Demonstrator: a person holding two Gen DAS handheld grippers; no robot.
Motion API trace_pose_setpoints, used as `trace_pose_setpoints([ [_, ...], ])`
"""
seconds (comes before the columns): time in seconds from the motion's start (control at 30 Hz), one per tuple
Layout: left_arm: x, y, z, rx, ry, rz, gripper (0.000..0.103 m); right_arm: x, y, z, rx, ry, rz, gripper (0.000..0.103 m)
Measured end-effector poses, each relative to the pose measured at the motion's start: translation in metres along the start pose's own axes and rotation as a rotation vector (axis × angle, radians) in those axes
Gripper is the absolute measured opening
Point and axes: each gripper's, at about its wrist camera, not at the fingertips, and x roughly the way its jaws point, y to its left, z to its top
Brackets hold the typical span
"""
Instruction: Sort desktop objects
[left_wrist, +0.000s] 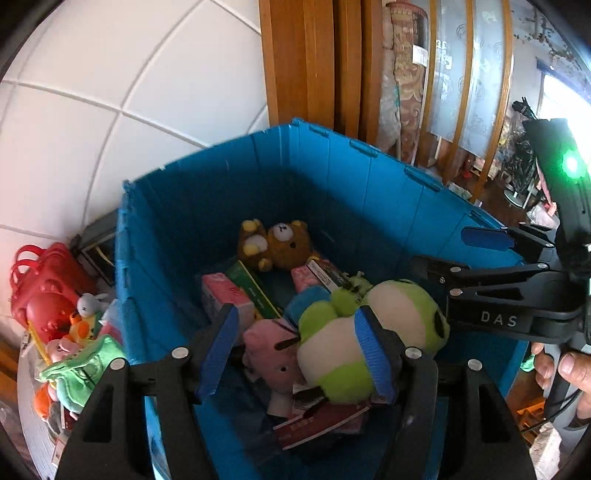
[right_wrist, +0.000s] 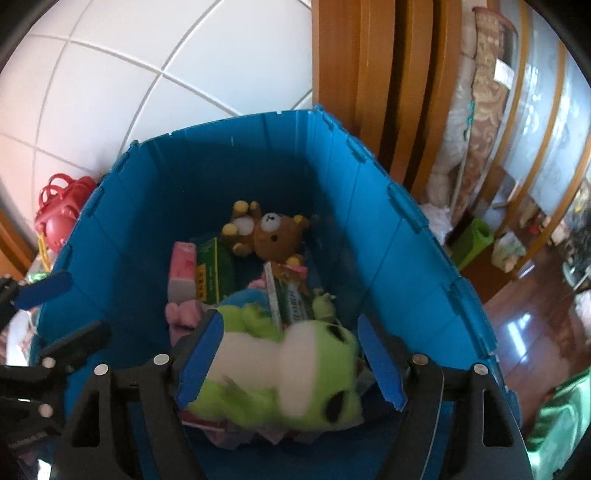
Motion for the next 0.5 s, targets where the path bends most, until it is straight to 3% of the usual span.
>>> trace_pose_setpoints([
  [0.1, -0.019, 0.000, -0.008, 0.001, -0.056, 0.022, 0.066, -0.008, 0.004, -0.009, -0.021, -0.027, -0.027, 0.090],
  [0.2, -0.043, -0.001, -0.021, -0.020, -0.133, 0.056, 0.079, -0.022, 0.009, -0.021, -0.043, -0.072, -0.048, 0.101],
  [0.23, -0.051, 0.000, -0.026, -0.026, -0.163, 0.066, 0.080, -0.028, 0.012, -0.026, -0.048, -0.091, -0.053, 0.103],
  [0.37, -0.082, 0.004, -0.046, -0.055, -0.258, 0.107, 0.084, -0.051, 0.022, -0.043, -0.048, -0.166, -0.052, 0.103],
  [0.5, -0.111, 0.011, -0.070, -0.102, -0.383, 0.199, 0.098, -0.072, 0.033, -0.063, -0.031, -0.252, -0.055, 0.103],
])
